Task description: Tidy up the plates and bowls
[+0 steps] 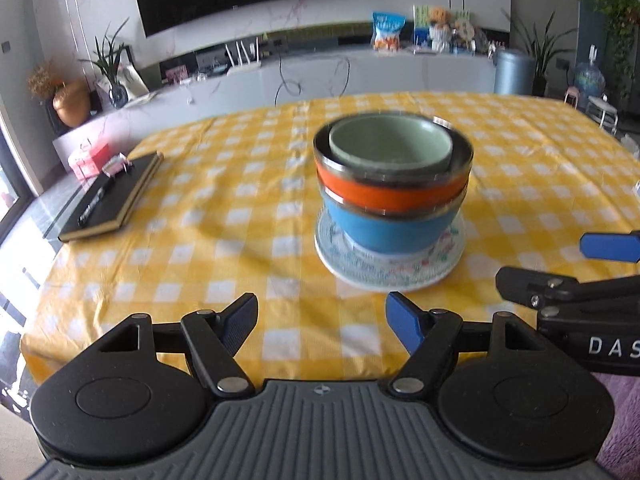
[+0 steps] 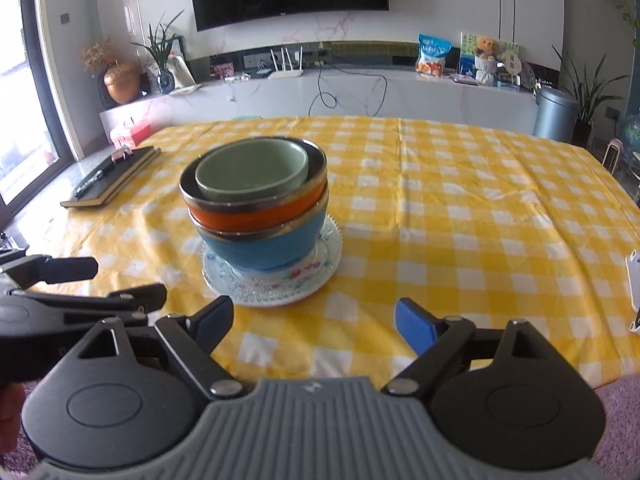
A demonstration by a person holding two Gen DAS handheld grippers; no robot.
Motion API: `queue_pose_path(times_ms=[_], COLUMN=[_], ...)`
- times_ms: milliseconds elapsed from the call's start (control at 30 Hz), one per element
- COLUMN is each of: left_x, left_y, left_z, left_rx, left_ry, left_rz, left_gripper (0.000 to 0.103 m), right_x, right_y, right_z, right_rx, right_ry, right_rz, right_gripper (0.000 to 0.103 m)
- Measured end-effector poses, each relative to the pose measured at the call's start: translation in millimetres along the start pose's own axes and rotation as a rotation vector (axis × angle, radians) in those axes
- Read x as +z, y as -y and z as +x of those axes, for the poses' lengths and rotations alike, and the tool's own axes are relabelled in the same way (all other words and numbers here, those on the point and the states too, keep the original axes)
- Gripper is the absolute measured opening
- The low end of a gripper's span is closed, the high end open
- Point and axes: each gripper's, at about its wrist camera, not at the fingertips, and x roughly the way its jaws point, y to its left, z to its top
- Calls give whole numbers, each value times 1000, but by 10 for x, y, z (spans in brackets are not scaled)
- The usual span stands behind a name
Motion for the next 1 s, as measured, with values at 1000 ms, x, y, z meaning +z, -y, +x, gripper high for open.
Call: queue_pose_path(times_ms=[1000], left_x=[-107], left_y=[-60], left_z=[174], left_rx=[-16], left_ry=[-87], left_rz=[-49], left_gripper=[86], right_x=[-119], right_y=[46], right_z=[290], right_rx=[-55], right_ry=[-60], right_rz=[16], right_gripper=[87])
